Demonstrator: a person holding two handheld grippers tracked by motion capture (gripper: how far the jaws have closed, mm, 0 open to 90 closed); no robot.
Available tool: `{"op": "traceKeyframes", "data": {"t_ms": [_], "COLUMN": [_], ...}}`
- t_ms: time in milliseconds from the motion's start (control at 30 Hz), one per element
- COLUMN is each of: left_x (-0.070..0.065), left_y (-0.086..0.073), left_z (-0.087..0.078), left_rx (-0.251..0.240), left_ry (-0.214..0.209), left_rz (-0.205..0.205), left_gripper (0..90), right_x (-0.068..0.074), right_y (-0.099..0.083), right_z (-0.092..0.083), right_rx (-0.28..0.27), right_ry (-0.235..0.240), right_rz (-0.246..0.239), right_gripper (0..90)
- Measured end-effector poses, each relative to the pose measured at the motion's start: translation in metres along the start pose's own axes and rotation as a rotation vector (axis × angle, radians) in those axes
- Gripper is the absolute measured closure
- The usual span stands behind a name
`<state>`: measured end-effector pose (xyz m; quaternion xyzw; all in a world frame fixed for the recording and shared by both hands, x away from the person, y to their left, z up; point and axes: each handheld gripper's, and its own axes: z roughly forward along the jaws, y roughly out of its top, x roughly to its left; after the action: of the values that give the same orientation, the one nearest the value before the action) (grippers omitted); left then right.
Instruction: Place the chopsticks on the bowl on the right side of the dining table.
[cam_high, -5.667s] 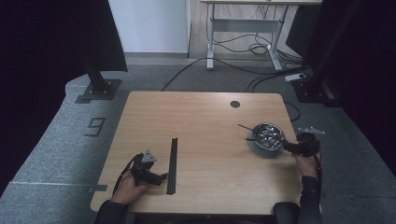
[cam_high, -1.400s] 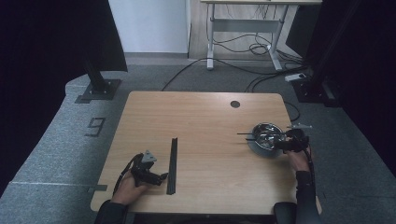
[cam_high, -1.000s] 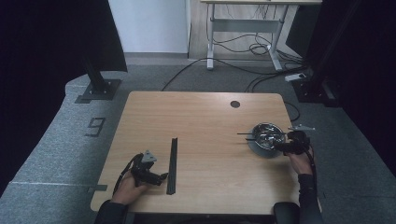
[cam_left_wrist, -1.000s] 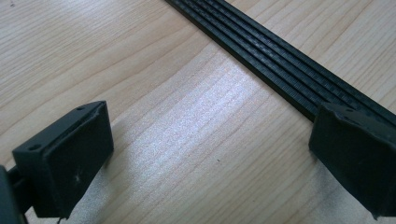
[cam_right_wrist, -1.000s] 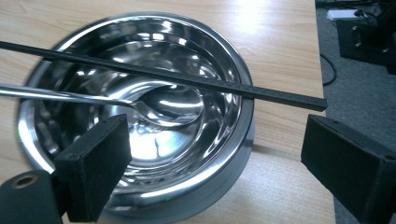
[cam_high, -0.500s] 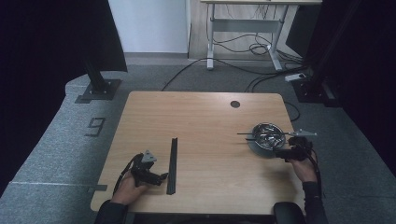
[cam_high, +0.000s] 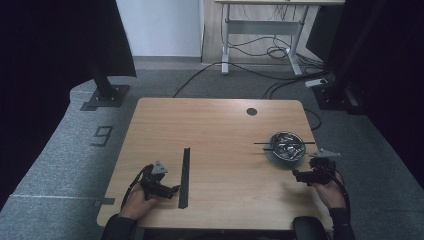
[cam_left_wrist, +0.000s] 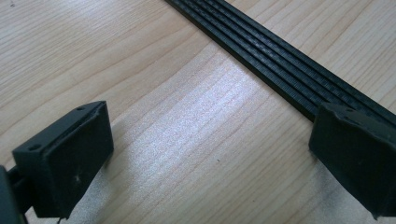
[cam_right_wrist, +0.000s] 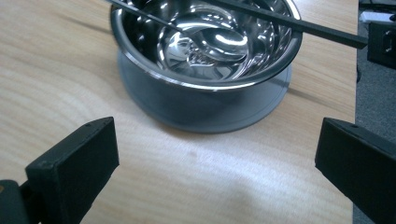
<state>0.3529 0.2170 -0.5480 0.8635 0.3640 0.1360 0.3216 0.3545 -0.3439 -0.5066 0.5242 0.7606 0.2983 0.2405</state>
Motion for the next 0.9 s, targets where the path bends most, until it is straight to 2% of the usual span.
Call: {"op": "traceKeyframes", "data": {"t_ms": [300,433,533,567,667,700,900], "left_x": [0.000,0.000,0.000,0.000,0.000,0.000,0.000], "left_y": [0.000,0.000,0.000,0.000,0.000,0.000,0.000], "left_z": [0.000,0.000,0.000,0.000,0.000,0.000,0.000], "left_rx": [0.000,0.000,0.000,0.000,0.000,0.000,0.000], "left_ry": [0.000,0.000,0.000,0.000,0.000,0.000,0.000], "left_rz": [0.000,0.000,0.000,0.000,0.000,0.000,0.000], "left_gripper": [0.0,0.0,0.0,0.0,0.0,0.0,0.0], "right_x": [0.025,0.037,0.044,0.052,0.060,0.068,0.086], "right_y": [-0.009,-0.012,-0.012,-0.012,-0.011,-0.008,0.003], "right_z": [-0.013,-0.015,-0.016,-0.016,-0.015,-0.012,-0.003], "right_rx": [0.040,0.056,0.051,0.036,0.028,0.023,0.016], "right_ry": [0.037,0.097,0.123,0.146,0.151,0.164,0.222], "right_rz": [-0.057,-0.053,-0.055,-0.066,-0.092,-0.109,-0.136], "right_gripper": [0.0,0.0,0.0,0.0,0.0,0.0,0.0]}}
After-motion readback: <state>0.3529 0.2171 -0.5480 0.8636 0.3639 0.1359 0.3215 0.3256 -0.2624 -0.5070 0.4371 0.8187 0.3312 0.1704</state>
